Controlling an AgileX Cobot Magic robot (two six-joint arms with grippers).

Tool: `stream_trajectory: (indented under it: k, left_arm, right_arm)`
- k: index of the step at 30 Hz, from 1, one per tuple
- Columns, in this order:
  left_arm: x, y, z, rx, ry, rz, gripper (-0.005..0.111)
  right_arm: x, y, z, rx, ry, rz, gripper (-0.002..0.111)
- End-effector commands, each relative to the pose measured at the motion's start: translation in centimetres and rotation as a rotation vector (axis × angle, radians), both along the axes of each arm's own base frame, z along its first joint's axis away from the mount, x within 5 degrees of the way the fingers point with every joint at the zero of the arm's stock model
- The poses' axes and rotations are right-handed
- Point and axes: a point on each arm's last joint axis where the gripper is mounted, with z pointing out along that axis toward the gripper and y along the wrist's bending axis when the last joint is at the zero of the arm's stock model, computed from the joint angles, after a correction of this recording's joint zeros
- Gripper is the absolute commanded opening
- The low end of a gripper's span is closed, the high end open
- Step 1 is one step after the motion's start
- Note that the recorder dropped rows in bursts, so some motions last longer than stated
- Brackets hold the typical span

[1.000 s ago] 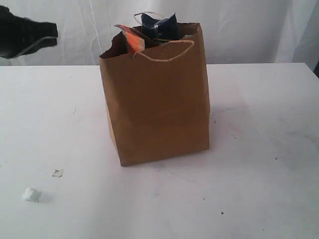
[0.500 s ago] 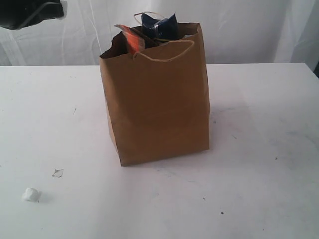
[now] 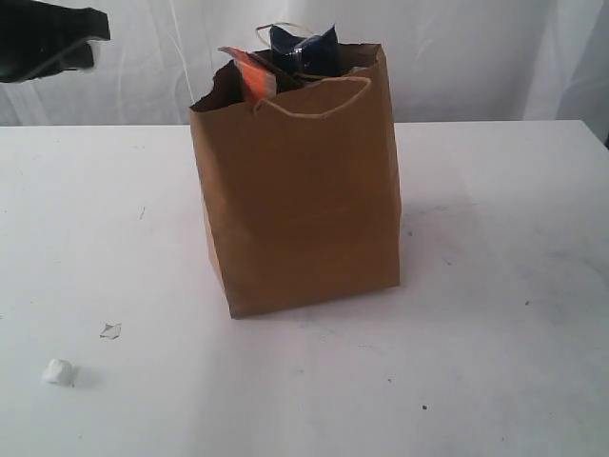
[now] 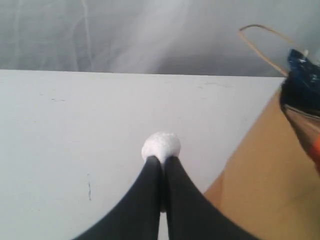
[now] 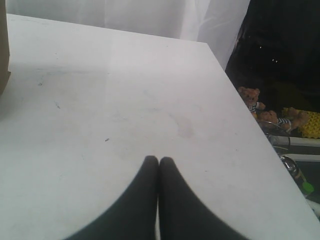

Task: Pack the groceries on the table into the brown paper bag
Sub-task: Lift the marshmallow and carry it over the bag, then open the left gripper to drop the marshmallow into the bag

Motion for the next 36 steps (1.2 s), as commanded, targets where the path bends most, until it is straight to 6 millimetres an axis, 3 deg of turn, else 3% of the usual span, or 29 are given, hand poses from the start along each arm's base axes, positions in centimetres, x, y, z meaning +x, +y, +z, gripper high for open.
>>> stream_trajectory:
  k: [1,8,13,17,24,36]
  left_arm:
    - [0.4,0.0,1.4,-0.06,-0.128,0.089,0.0]
    - [0.9,-1.8,2.2,-0.205,-0.237,0.083,0.0]
    - [1.1,-4.1,1.8,-0.114,-0.327,-0.02,0.0]
    - [0.8,-4.9,1.4,-0.158,-0.387,-0.071,0.0]
    - [-0.4,-7.6,0.8,-0.225,-0.626,-0.419,0.0]
    - [0.1,-9.1,-1.3,-0.19,-0.64,-0.566,0.0]
  right_arm:
    - [0.0,-0.1,0.0,-0.008,-0.006,-0.008,0.0]
    - [0.0,-0.1,0.0,-0.008,-0.006,-0.008,0.0]
    - [0.0,-0.1,0.0,-0.008,-0.006,-0.008,0.0]
    - [0.0,-0.1,0.0,-0.008,-0.006,-0.008,0.0]
    - [0.0,-0.1,0.0,-0.008,-0.006,-0.008,0.0]
    - [0.0,-0.1,0.0,-0.008,-0.006,-0.008,0.0]
